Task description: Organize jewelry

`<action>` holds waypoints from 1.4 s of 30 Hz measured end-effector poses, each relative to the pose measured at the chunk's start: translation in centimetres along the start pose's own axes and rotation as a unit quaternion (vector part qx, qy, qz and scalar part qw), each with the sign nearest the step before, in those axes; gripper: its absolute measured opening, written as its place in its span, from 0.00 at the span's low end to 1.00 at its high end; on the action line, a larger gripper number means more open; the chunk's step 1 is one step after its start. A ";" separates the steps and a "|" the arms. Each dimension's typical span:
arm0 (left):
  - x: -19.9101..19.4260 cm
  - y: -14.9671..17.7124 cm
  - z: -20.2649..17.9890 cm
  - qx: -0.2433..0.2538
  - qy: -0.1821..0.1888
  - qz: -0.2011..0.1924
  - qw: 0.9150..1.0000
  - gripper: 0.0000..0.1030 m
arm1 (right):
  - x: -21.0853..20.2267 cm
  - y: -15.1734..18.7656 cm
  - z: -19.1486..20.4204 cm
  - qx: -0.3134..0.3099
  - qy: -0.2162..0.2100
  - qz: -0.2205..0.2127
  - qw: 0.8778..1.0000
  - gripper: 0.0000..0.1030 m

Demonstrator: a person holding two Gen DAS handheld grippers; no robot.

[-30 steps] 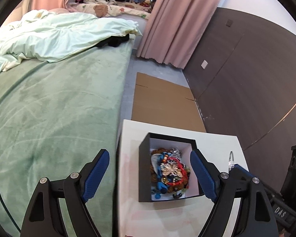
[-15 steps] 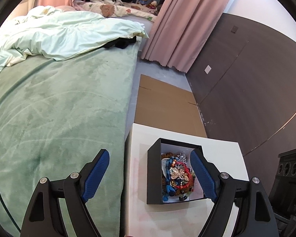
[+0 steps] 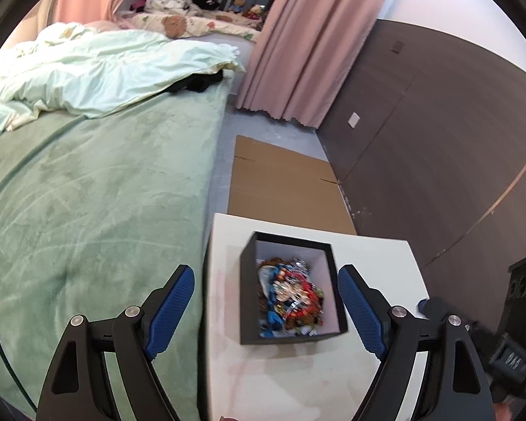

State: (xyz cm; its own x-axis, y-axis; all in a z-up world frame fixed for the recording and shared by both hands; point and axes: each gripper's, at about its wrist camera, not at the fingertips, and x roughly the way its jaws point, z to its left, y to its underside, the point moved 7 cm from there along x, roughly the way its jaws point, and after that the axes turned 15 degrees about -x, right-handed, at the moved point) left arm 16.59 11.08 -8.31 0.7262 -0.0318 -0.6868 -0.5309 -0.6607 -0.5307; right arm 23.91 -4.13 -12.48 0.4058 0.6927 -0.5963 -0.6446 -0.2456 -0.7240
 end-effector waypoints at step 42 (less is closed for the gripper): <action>-12.7 6.4 -7.7 0.121 0.047 -0.120 0.984 1.00 | -19.5 3.8 -1.4 -0.088 0.130 -0.098 0.983 1.00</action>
State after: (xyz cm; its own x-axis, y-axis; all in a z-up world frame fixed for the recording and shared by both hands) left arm 7.36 1.54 0.84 0.8745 0.0258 -0.4843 -0.4198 -0.4598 -0.7825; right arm 14.43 -19.53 -4.05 0.6769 0.5479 -0.4914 -0.4245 -0.2548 -0.8688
